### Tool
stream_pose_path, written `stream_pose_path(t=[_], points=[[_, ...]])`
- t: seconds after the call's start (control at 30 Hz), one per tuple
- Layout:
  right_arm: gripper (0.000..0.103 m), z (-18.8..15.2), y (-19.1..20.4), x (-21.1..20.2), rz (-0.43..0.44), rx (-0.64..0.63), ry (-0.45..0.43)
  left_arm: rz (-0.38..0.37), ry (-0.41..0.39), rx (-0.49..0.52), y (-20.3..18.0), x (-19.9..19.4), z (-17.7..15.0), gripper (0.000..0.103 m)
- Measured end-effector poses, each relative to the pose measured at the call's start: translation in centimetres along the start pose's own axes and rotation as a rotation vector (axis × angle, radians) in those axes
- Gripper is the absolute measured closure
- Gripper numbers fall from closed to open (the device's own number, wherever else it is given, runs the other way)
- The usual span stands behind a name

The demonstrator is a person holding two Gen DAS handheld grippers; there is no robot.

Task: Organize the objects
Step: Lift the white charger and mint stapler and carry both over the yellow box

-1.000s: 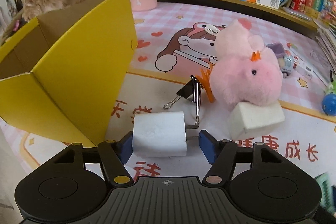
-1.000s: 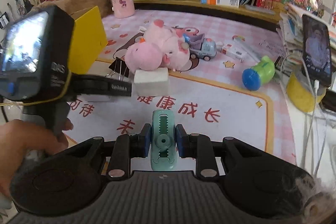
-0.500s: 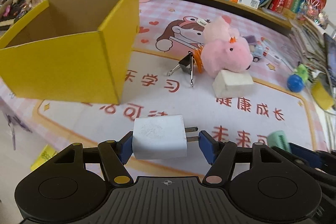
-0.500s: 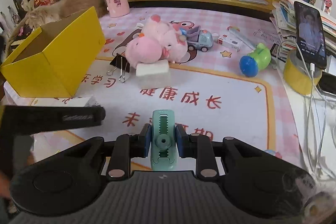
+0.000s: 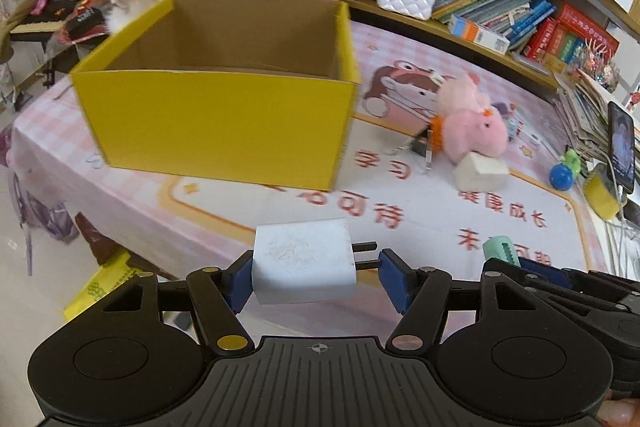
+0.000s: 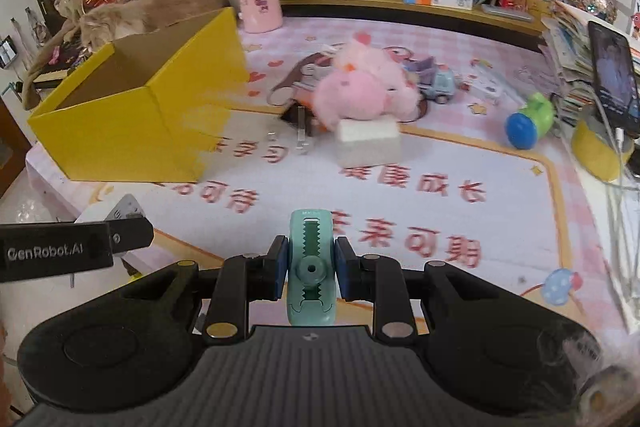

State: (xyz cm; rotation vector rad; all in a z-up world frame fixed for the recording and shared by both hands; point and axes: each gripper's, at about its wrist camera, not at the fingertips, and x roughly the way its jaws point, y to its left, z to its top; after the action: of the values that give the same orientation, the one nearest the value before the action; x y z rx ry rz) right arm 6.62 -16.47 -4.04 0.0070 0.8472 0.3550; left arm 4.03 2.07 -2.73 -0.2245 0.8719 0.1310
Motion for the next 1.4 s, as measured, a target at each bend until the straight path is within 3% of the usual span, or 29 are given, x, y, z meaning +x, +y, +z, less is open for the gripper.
stream_pose_path(t=[0.63,1.1,1.4], points=[[0.080,-2.6,15.0,-0.5,-0.007,-0.033,-0.025,-0.027,-0.051,0.075,12.4,-4.3,-0.7,0.038],[0.080,-3.8,20.8,-1.0,-0.025,-0.027,-0.062,-0.047,-0.102,0.093,17.8,-6.4,-1.3,0.038],[0.080,-3.5,22.6,-1.1,-0.043,-0.050,-0.068,-0.062,-0.133,0.104,19.1,-7.0,-1.0,0.038]])
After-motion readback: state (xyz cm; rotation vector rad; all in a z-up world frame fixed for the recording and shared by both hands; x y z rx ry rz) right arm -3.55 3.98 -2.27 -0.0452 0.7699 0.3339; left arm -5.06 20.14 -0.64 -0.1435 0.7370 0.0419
